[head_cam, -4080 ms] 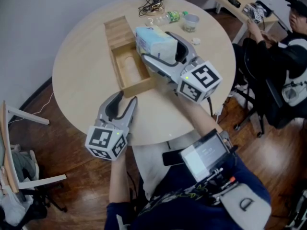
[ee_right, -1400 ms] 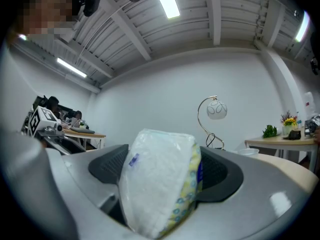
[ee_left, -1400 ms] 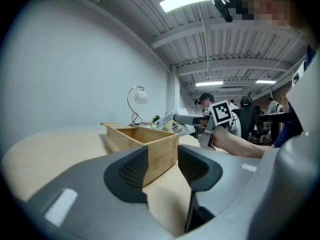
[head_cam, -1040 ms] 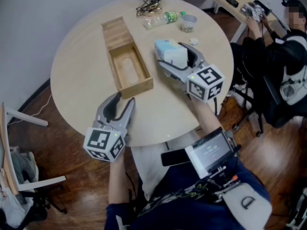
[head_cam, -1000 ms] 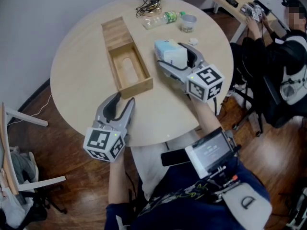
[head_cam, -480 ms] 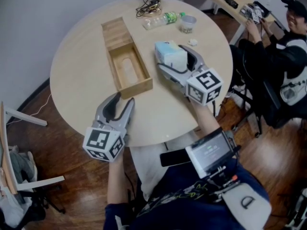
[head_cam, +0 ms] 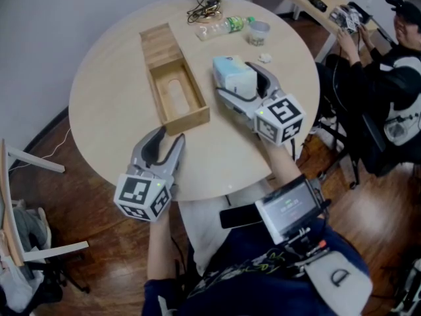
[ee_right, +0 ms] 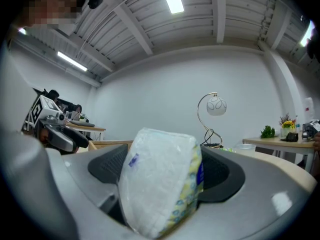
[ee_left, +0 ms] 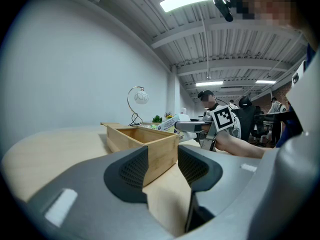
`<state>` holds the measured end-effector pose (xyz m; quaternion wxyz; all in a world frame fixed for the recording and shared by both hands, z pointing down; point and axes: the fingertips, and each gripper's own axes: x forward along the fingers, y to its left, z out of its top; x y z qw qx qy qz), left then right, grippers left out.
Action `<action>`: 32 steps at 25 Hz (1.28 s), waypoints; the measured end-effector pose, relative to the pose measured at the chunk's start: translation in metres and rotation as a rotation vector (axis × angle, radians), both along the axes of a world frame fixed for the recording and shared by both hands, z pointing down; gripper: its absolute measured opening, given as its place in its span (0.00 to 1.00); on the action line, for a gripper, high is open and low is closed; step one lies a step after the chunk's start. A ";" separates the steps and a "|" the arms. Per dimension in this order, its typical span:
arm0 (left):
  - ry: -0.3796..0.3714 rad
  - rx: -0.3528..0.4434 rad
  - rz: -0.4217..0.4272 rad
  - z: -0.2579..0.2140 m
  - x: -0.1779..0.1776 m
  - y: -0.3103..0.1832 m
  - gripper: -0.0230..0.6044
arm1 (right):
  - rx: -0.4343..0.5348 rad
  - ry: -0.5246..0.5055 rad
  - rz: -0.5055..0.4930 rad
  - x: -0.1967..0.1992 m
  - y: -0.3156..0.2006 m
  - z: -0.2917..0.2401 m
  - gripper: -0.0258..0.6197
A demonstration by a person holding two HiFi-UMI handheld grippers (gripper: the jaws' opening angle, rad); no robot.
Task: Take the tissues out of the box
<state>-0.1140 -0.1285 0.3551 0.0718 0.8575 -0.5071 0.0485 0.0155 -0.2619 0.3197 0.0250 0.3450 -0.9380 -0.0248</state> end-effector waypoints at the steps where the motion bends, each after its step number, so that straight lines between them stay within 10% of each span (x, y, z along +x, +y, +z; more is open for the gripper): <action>1: -0.003 0.001 0.002 0.000 0.000 0.000 0.34 | 0.001 0.003 0.001 0.000 0.000 0.000 0.70; 32: -0.007 0.003 0.004 0.000 -0.001 0.001 0.34 | 0.017 0.176 0.024 -0.004 -0.005 0.023 0.71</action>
